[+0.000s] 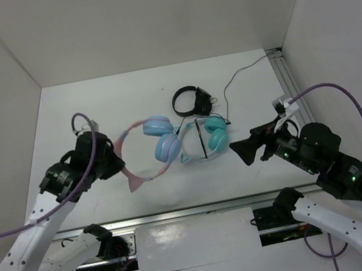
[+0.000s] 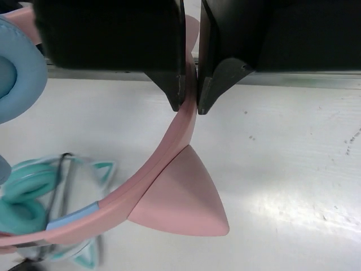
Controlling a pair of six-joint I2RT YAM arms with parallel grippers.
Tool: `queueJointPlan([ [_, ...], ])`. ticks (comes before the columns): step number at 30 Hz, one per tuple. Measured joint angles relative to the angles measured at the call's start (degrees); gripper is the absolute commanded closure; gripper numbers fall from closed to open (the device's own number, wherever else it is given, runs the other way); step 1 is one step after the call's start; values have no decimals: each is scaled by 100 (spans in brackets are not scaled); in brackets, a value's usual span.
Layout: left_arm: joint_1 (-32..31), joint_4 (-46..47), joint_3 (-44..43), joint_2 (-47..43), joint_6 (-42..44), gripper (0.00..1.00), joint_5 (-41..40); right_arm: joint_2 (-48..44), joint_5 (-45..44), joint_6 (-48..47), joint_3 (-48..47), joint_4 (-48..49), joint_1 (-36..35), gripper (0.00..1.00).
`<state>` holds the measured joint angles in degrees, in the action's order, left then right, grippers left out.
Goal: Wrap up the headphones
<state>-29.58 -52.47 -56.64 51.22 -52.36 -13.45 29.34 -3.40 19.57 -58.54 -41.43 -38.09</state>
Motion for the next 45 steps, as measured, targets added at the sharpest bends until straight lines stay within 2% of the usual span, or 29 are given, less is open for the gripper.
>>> queueJointPlan([
  [8,-2,-1231,-3222,868,973,100,-866,-363,935,-533,717,1947,0,0],
  [12,-4,-1600,-4575,1447,1482,100,-883,184,942,-837,789,2804,4,0],
  [16,-2,-1849,-5469,1729,1821,100,-702,1080,761,-1141,894,3484,7,0],
  [23,-2,-2114,-5890,1720,2114,100,-70,2129,101,-1491,1132,4404,11,3],
  [25,-4,-2184,-5960,1720,2155,100,83,2310,15,-1572,1143,4656,37,10],
  [26,-4,-2223,-6015,1720,2197,100,146,2411,-13,-1609,1141,4798,39,22],
  [29,-4,-2341,-6205,1720,2232,100,245,2702,-2,-1657,1143,5049,94,40],
  [32,-4,-2402,-6352,1690,2236,100,236,2804,160,-1633,1279,5274,122,52],
  [37,-4,-2524,-6454,1646,2236,100,46,2592,680,-1578,1714,5421,125,53],
  [38,-4,-2531,-6457,1646,2232,100,24,2509,800,-1574,1803,5418,125,55],
  [40,-4,-2557,-6457,1650,2225,100,-17,2354,966,-1554,1958,5482,125,67],
  [45,-4,-2590,-6457,1685,2218,100,-157,2175,1187,-1453,2212,5591,125,67],
])
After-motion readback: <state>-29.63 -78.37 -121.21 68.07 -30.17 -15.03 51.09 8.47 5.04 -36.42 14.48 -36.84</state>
